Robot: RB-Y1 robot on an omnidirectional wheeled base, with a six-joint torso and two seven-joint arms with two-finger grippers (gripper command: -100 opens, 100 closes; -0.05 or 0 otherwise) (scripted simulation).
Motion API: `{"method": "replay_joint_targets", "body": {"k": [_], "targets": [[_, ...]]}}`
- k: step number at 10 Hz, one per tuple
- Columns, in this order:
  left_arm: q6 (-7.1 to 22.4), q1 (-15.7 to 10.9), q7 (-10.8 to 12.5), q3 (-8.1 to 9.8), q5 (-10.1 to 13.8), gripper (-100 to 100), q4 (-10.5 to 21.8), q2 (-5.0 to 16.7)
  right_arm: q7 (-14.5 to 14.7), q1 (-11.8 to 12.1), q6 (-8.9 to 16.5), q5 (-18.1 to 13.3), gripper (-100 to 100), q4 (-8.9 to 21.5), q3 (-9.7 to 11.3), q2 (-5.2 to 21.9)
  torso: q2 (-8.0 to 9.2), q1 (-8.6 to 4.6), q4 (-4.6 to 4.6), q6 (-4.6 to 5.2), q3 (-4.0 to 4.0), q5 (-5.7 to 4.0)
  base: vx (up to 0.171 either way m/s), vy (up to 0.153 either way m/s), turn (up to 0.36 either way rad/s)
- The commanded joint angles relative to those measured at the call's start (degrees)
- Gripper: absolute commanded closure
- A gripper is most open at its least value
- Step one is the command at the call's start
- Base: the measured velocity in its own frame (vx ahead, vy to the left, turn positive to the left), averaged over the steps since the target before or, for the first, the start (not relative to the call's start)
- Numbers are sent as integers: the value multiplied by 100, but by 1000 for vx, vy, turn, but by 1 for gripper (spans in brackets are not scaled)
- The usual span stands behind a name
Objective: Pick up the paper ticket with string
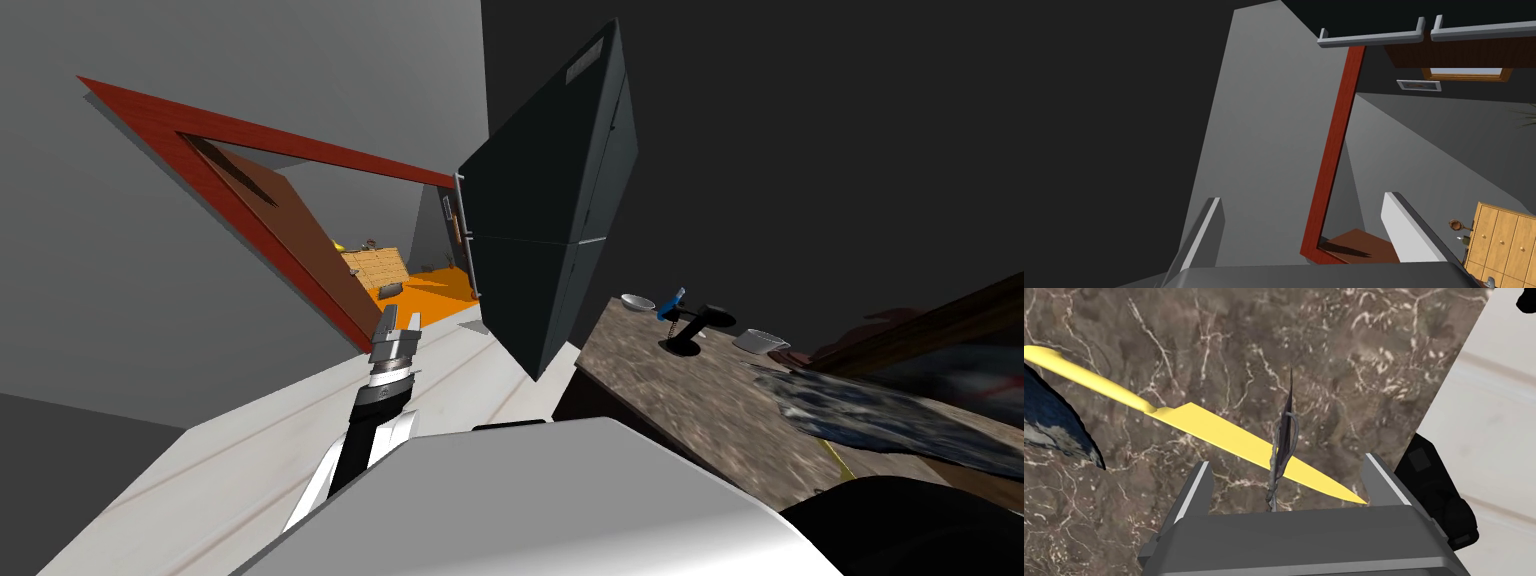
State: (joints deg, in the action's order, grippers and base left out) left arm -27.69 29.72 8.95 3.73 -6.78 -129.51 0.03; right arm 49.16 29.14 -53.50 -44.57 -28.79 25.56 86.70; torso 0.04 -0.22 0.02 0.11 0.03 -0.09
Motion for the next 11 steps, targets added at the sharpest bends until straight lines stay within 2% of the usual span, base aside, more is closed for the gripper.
{"method": "replay_joint_targets", "body": {"k": [1,2,4,5,6,8,9,10,11], "targets": [[0,0,0,0,0,0,0,0,-50,-65,-286,13,-100,129,18,-52,0,0,0,0,0,0,42,-20,2],[0,0,0,0,0,0,0,0,-50,-65,-302,13,-100,129,18,-52,-2,-2,0,0,-1,0,37,-21,1],[0,0,0,0,0,0,0,0,-194,2,-652,96,-100,127,9,-67,-2,-4,0,0,-1,-1,51,-28,1],[0,0,0,0,0,0,0,0,-194,2,-652,96,-100,127,9,-67,-6,-6,-1,0,-3,-1,44,-26,1],[0,0,0,0,0,0,0,0,-252,30,-798,130,-100,126,6,-71,-4,-5,-1,-1,-2,-2,35,-22,4],[0,0,0,0,0,0,0,0,-252,30,-798,130,-100,126,6,-71,0,-2,0,0,0,-1,27,-10,0],[0,0,0,0,0,0,0,0,-339,75,-1021,180,-100,128,2,-75,5,2,1,0,3,0,36,-17,0],[0,0,0,0,0,0,0,0,-366,91,-1095,196,-100,129,2,-76,2,-1,1,0,1,0,48,-31,2],[0,0,0,0,0,0,0,0,-329,-9,-1054,139,-100,204,30,-96,-2,-5,0,0,-1,-1,20,-14,3]]}}
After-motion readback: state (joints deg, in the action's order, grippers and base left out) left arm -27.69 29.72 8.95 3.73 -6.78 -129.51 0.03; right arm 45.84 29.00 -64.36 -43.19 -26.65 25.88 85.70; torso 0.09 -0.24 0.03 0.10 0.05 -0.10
